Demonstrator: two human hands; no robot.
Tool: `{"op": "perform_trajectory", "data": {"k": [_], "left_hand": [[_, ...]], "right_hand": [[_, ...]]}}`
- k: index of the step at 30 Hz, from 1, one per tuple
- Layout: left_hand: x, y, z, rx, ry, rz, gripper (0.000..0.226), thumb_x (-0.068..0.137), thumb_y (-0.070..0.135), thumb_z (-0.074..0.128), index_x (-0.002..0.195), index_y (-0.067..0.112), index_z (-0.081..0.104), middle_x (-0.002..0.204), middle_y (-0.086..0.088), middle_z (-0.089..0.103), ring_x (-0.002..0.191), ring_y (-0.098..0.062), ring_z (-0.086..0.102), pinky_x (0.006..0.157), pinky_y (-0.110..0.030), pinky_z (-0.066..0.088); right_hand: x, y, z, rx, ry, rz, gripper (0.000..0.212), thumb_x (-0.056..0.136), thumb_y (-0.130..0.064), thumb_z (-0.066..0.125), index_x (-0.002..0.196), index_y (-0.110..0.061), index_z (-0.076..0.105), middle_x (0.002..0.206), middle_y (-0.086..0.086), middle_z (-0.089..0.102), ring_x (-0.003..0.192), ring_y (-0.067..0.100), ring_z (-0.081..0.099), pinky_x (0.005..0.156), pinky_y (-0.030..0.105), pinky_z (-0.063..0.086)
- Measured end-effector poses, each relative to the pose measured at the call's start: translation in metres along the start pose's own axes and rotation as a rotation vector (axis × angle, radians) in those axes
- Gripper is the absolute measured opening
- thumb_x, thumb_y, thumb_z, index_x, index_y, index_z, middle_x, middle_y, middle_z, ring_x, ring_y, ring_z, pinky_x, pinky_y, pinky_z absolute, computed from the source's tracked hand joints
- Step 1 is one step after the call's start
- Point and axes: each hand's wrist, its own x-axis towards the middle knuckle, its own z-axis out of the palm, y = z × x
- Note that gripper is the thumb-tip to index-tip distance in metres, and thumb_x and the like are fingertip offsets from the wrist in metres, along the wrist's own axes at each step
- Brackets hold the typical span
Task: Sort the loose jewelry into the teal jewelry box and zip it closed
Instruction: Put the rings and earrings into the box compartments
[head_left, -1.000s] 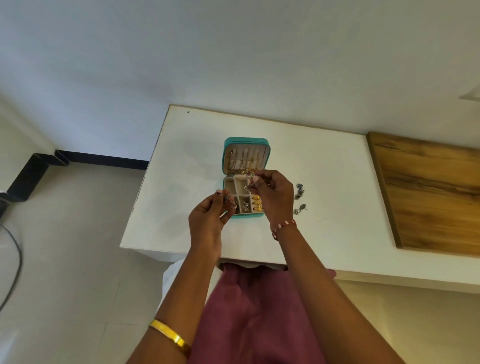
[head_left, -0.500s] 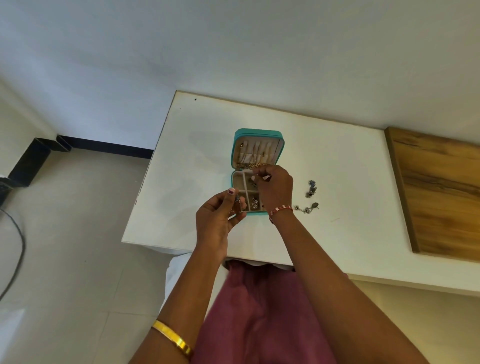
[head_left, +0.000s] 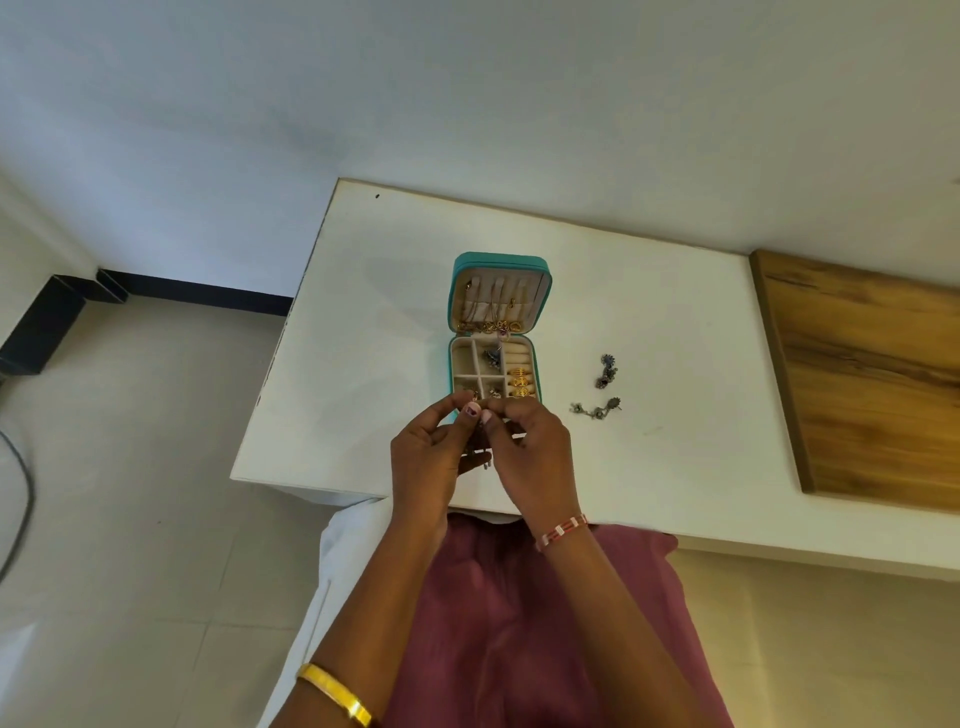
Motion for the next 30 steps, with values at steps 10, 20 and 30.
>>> {"op": "perform_trajectory", "data": {"k": [10,20,30], "left_hand": [[-0.006,-0.002,0.005,-0.018,-0.015,0.028,0.016,0.089,0.015,0.054,0.098,0.018,0.067,0.081,-0.003,0.073,0.074,-0.017,0.071,0.060,-0.022,0.056],[0.003,-0.024,-0.006,0.074,0.105,-0.077,0.026,0.096,0.021,0.044,0.105,0.008,0.064,0.080,-0.009,0.068,0.074,-0.018,0.066,0.062,-0.022,0.056],[0.009,-0.023,-0.008,-0.007,0.120,-0.144,0.020,0.095,0.016,0.045,0.092,0.015,0.065,0.083,-0.007,0.068,0.076,-0.018,0.064,0.068,-0.027,0.056]], "right_hand": [[-0.010,0.003,-0.010,-0.078,-0.007,-0.140,0.015,0.082,-0.006,0.063,0.097,-0.010,0.068,0.088,-0.004,0.061,0.076,0.004,0.054,0.066,0.006,0.041],[0.037,-0.014,-0.024,0.319,0.021,-0.013,0.020,0.087,0.007,0.051,0.086,-0.009,0.063,0.075,0.004,0.064,0.061,0.002,0.062,0.061,0.015,0.053],[0.091,-0.009,-0.012,0.092,0.008,-0.043,0.016,0.085,0.003,0.056,0.097,0.000,0.066,0.095,0.018,0.067,0.076,0.020,0.064,0.064,0.015,0.055]]}}
